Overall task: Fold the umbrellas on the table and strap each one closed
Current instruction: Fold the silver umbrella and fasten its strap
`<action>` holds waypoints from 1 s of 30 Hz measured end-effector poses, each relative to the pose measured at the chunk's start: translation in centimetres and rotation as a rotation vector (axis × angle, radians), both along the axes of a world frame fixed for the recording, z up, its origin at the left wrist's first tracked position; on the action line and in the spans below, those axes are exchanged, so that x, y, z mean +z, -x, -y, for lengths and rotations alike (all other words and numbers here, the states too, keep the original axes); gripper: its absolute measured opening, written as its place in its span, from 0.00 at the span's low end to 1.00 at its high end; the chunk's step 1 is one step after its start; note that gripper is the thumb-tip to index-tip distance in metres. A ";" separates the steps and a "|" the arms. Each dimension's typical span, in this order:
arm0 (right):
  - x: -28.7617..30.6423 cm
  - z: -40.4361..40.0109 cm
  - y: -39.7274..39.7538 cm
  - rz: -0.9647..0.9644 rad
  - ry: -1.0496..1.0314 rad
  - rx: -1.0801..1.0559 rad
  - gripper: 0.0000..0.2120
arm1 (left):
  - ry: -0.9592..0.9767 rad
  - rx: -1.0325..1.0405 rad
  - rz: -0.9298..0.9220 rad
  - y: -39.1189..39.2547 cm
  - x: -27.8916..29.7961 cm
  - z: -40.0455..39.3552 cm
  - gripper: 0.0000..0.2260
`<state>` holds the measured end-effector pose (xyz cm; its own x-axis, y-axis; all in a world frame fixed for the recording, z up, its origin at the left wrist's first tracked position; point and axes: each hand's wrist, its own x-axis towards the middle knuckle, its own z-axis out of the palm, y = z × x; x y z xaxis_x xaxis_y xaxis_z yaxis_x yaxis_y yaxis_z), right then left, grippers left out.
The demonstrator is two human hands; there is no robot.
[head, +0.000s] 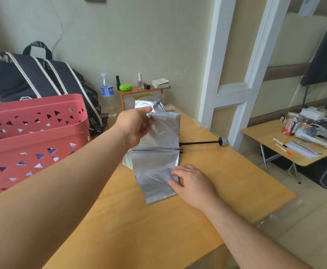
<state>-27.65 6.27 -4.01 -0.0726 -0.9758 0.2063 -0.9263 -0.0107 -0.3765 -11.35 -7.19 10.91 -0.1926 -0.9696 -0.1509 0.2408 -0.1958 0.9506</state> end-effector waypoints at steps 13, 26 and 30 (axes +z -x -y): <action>9.0 7.2 0.8 0.315 0.290 -0.107 0.23 | 0.362 0.013 0.372 -3.4 -4.1 -2.2 0.06; 7.6 6.3 0.0 0.380 0.226 -0.200 0.13 | 1.245 0.291 1.181 -4.6 -7.2 -3.4 0.06; 6.8 5.9 0.2 0.324 0.191 -0.245 0.18 | 1.219 0.236 1.346 -5.5 -8.5 -3.8 0.14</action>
